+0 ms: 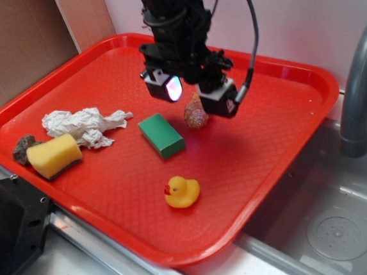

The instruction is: Grab the shell.

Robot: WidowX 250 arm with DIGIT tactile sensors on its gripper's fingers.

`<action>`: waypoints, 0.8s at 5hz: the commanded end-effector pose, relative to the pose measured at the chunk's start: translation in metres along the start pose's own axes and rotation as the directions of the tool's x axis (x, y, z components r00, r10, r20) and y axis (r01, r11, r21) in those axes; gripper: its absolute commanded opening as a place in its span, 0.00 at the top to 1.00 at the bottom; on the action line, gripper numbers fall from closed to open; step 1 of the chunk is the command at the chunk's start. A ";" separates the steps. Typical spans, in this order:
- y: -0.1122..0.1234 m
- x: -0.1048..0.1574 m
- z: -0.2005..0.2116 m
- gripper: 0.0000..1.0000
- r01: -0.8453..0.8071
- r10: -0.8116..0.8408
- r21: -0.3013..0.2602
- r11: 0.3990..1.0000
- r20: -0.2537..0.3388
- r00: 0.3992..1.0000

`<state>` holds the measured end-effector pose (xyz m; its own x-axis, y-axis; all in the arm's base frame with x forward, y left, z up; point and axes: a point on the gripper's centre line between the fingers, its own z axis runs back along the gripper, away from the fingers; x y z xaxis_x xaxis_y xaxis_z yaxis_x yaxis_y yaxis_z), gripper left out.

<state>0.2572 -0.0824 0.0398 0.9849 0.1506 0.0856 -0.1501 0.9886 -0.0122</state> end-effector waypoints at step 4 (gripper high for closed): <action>0.030 -0.059 0.068 1.00 0.287 -0.292 -0.168 0.943 -0.007 0.956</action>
<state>0.1856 -0.0650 0.1009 0.9885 -0.1393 0.0581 0.1465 0.9780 -0.1486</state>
